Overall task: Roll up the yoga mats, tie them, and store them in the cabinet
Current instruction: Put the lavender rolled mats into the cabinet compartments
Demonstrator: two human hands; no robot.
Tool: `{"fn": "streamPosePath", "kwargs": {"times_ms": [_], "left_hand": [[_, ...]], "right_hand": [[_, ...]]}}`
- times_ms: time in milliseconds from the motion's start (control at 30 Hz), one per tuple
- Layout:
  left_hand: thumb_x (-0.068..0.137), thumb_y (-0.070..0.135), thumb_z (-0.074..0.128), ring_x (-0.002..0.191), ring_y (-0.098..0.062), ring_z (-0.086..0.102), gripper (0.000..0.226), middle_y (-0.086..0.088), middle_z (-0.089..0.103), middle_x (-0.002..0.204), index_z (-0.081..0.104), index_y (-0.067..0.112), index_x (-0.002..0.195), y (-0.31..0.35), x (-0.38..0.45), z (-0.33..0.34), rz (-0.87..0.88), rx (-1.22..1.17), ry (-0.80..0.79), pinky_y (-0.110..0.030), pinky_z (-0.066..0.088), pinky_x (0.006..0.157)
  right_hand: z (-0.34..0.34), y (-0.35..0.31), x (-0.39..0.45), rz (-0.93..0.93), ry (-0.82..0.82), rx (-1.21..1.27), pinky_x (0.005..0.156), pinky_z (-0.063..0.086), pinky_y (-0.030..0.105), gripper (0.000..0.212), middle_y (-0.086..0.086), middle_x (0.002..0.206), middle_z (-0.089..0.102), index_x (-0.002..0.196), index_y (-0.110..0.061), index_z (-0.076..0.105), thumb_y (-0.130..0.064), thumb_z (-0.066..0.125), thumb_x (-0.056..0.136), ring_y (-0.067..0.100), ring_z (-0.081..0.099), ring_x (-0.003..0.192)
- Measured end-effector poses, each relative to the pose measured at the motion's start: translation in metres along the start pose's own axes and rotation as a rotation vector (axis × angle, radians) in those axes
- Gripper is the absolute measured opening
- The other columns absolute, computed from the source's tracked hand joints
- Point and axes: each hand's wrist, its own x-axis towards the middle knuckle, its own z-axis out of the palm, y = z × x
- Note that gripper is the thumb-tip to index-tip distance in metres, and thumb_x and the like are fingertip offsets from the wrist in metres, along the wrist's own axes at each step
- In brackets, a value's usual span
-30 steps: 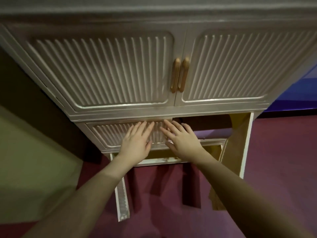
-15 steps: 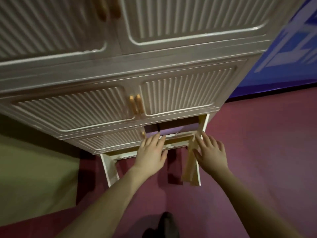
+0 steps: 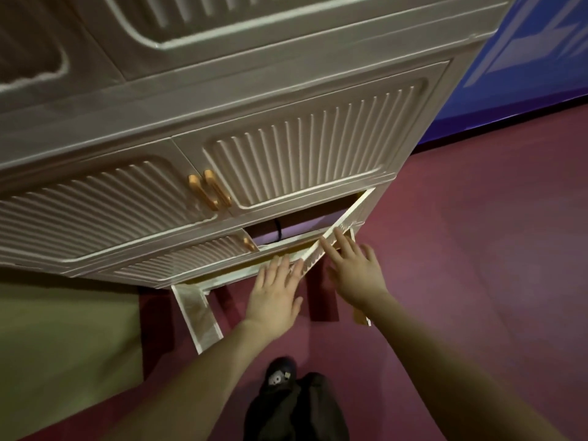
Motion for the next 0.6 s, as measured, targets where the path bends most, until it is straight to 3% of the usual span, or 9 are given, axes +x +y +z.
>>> {"fn": "streamPosePath", "kwargs": {"times_ms": [67,167,233,300,367,467,600], "left_hand": [[0.079,0.042,0.068,0.124,-0.034,0.046,0.076,-0.012,0.052,0.134,0.041,0.01,0.142,-0.02,0.004,0.003,0.006,0.065,0.025,-0.049,0.036,0.105],[0.071,0.041,0.074,0.112,-0.03,0.052,0.075,-0.01,0.059,0.125,0.053,0.006,0.133,-0.05,0.012,0.006,0.102,0.156,0.053,-0.046,0.039,0.098],[0.075,0.043,0.069,0.121,-0.03,0.051,0.076,-0.012,0.053,0.136,0.046,0.007,0.139,-0.064,0.02,0.003,0.093,0.167,0.01,-0.045,0.036,0.103],[0.089,0.043,0.053,0.141,-0.029,0.027,0.075,-0.013,0.026,0.154,0.024,0.009,0.15,-0.076,0.03,0.002,0.078,0.139,-0.019,-0.044,0.02,0.114],[0.097,0.042,0.039,0.147,-0.025,0.004,0.071,-0.008,0.002,0.16,0.005,0.014,0.153,-0.086,0.04,-0.001,0.058,0.107,-0.04,-0.041,0.003,0.118],[0.098,0.043,0.037,0.147,-0.022,0.0,0.07,-0.005,-0.007,0.16,-0.002,0.022,0.153,-0.094,0.045,-0.003,0.068,0.055,-0.061,-0.04,-0.003,0.117],[0.097,0.047,0.037,0.147,-0.025,0.0,0.07,-0.003,-0.007,0.16,-0.002,0.028,0.152,-0.091,0.04,-0.006,0.021,-0.05,-0.095,-0.041,-0.003,0.118]], "right_hand": [[0.001,-0.012,0.012,-0.001,-0.005,0.017,0.086,0.049,0.044,0.07,0.014,0.134,0.056,0.132,-0.019,0.057,-0.027,0.079,0.066,0.031,0.06,0.113],[0.003,-0.026,0.029,-0.014,0.012,0.043,0.084,0.049,0.043,0.072,0.011,0.13,0.057,0.136,-0.02,0.053,-0.026,0.075,0.068,0.031,0.059,0.111],[0.008,-0.032,0.041,-0.028,0.003,0.076,0.092,0.046,0.045,0.073,0.01,0.133,0.056,0.14,-0.019,0.047,-0.024,0.073,0.073,0.03,0.058,0.114],[0.011,-0.037,0.054,-0.05,0.008,0.086,0.105,0.036,0.047,0.074,0.008,0.145,0.046,0.147,-0.021,0.036,-0.023,0.068,0.081,0.03,0.049,0.127],[0.01,-0.04,0.065,-0.061,-0.022,0.069,0.115,0.016,0.045,0.072,0.004,0.157,0.027,0.153,-0.027,0.017,-0.023,0.055,0.091,0.026,0.028,0.143],[0.007,-0.04,0.073,-0.051,-0.069,0.03,0.117,0.001,0.041,0.071,-0.002,0.161,0.01,0.152,-0.036,0.001,-0.025,0.044,0.097,0.021,0.006,0.148],[0.002,-0.04,0.064,-0.031,-0.119,0.025,0.116,0.004,0.046,0.074,-0.003,0.162,0.003,0.151,-0.039,-0.003,-0.028,0.046,0.096,0.022,0.006,0.148]]}}
